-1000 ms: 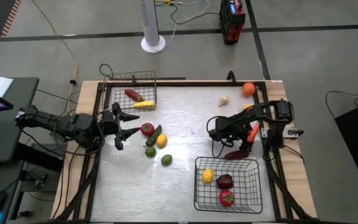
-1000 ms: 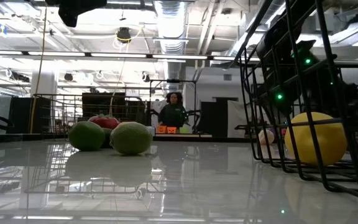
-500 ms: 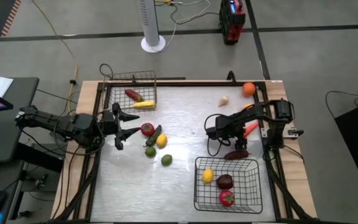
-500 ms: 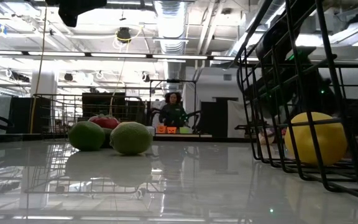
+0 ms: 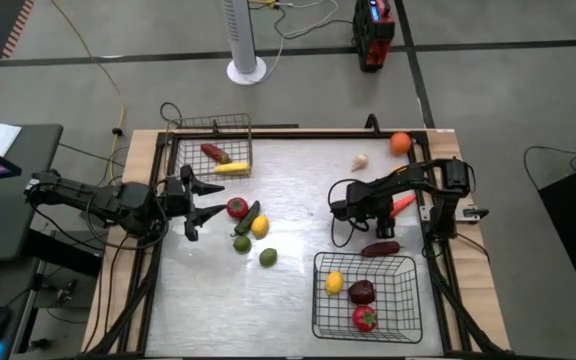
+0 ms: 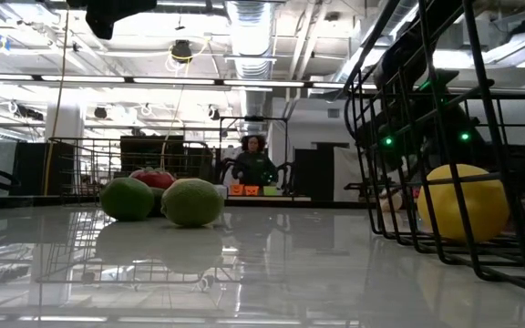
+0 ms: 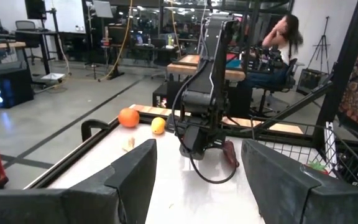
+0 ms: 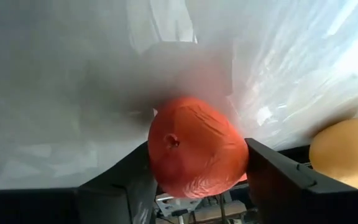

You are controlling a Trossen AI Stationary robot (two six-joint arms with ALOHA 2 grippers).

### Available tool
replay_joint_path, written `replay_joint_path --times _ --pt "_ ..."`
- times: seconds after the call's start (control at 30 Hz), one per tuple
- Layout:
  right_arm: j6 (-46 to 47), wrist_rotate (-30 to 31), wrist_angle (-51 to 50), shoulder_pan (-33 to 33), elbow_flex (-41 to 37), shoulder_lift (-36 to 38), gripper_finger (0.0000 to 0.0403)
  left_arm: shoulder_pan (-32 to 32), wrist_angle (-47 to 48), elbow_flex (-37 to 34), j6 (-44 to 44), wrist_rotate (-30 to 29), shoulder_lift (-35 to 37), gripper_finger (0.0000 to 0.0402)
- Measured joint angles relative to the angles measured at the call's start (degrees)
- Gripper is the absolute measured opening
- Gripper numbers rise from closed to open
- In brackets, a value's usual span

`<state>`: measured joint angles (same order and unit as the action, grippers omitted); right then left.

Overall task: Sort produce into baskets
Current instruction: Put the carrot into the top wire basket

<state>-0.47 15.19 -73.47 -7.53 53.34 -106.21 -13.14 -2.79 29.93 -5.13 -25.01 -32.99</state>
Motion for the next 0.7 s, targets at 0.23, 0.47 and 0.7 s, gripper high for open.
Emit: replay_joint_path --times 0.23,0.47,0.7 --pt "0.40 1.03 -2.78 -0.04 10.03 0.00 0.0237 0.00 -1.43 0.00 0.59 -2.34 0.07 0.0223" --pt "0.39 3.07 0.22 -0.13 25.35 0.00 0.0236 0.00 -1.52 -0.02 0.19 -0.26 1.77 0.0223" --pt "0.41 3.02 17.25 0.33 37.05 0.01 0.0236 0.00 0.20 -0.02 -0.18 1.26 4.50 0.0223"
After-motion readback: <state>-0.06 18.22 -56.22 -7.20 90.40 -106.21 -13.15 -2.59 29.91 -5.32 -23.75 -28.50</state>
